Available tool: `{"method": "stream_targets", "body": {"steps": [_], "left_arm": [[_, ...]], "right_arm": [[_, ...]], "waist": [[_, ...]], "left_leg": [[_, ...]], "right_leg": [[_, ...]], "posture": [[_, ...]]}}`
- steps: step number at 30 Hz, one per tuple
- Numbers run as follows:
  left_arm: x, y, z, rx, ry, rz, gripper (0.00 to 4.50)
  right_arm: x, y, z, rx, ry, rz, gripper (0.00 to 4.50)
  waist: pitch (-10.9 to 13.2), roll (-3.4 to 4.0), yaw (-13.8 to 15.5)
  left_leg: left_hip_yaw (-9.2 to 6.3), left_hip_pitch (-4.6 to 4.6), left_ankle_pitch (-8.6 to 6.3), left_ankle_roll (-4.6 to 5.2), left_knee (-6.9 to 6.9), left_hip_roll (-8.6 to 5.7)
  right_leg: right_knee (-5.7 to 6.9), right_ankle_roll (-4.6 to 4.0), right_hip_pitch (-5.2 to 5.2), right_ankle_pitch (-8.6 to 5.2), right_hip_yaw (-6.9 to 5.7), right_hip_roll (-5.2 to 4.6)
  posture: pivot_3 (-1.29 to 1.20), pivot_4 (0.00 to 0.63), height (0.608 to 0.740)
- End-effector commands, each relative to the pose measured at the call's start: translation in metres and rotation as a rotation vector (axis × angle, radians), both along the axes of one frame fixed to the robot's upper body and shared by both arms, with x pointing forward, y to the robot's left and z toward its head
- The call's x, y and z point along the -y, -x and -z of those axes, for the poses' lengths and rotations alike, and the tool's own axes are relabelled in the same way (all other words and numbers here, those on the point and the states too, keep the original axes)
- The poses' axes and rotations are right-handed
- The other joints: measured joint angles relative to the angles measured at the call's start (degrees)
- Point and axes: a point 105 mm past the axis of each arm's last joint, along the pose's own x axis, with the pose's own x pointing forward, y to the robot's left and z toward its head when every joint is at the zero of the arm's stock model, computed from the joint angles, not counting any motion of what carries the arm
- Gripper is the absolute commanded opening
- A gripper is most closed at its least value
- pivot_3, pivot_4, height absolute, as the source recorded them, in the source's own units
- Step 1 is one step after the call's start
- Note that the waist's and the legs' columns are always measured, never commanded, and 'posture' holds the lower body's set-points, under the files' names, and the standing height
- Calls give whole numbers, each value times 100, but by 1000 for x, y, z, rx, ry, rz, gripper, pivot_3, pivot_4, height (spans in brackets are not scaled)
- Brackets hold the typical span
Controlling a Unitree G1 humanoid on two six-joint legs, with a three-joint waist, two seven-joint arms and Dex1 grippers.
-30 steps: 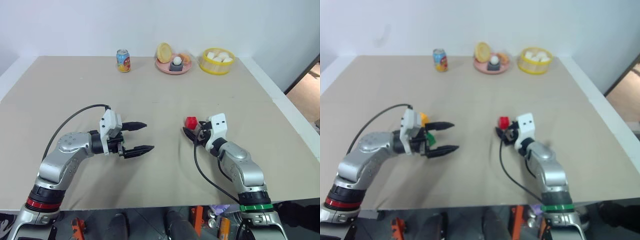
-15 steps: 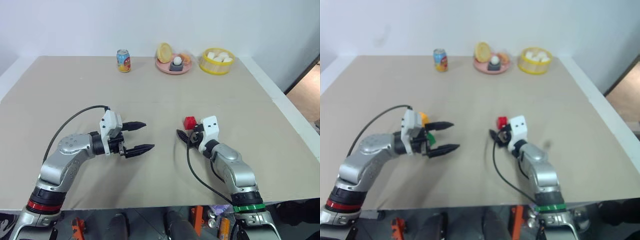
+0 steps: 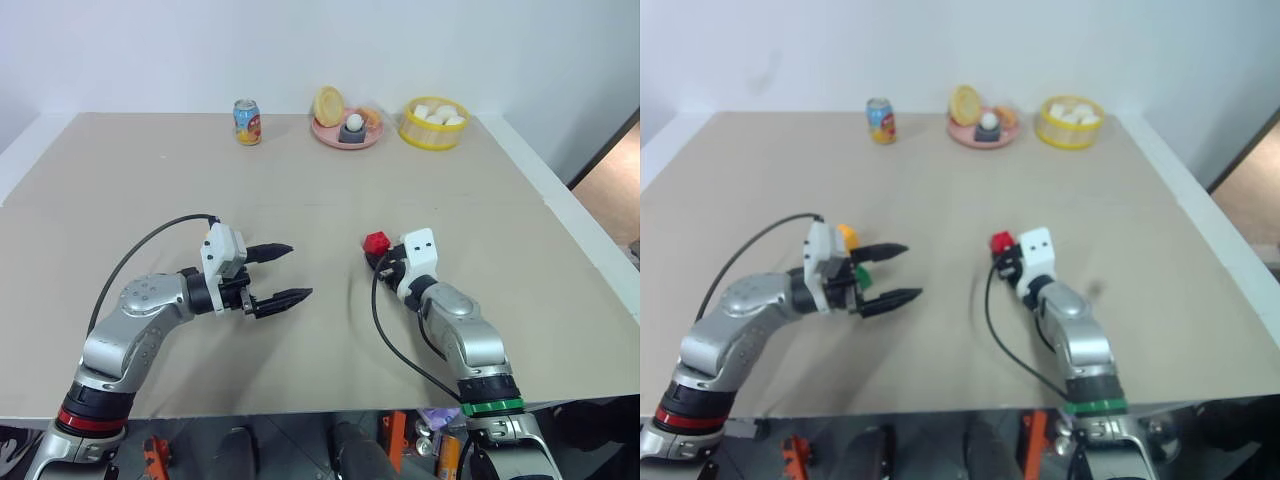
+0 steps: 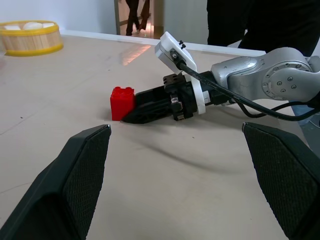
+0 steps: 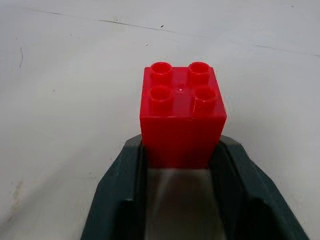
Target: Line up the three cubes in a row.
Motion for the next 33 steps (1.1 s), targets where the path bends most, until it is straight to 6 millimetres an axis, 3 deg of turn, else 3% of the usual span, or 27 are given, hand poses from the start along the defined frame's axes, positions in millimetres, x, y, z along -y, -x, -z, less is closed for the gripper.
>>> {"method": "stream_targets", "body": {"steps": [1,8,17,25,30,33], "left_arm": [[-3,8,-8,50,-4,28,4343],[-12,15,7,31,-88,144,4343],[-22,10,1,-2,-31,173,4343],[-27,19,-1,-7,-67,240,4343],[-33,27,1,-5,-102,268,4343],[-40,27,-1,-18,-93,240,4343]], "right_arm": [[4,-5,-10,34,-4,16,1203],[20,-1,-24,72,63,-114,1203],[30,41,-54,135,209,-562,1203],[6,75,-48,146,265,-824,1203],[-14,86,-40,163,250,-925,1203],[-14,91,-34,140,257,-954,1203]], "waist": [[0,0,-1],[1,3,12],[4,8,6],[5,9,-2],[5,10,0],[6,11,4]], "left_leg": [[0,0,0,0,0,0],[0,1,3,2,1,-3],[-3,0,3,2,-3,-2],[-2,2,3,2,-2,-1],[-1,1,3,1,1,-1],[-2,1,3,1,-1,0]], "right_leg": [[0,0,0,0,0,0],[0,-2,3,1,-1,-2],[-1,1,4,-8,-5,-2],[0,1,4,-5,-5,-2],[0,0,4,-5,-5,-3],[0,-2,3,-7,-6,-3]], "posture": [[0,150,740],[0,150,740],[0,150,740],[0,150,740],[0,150,740],[0,150,740]]}}
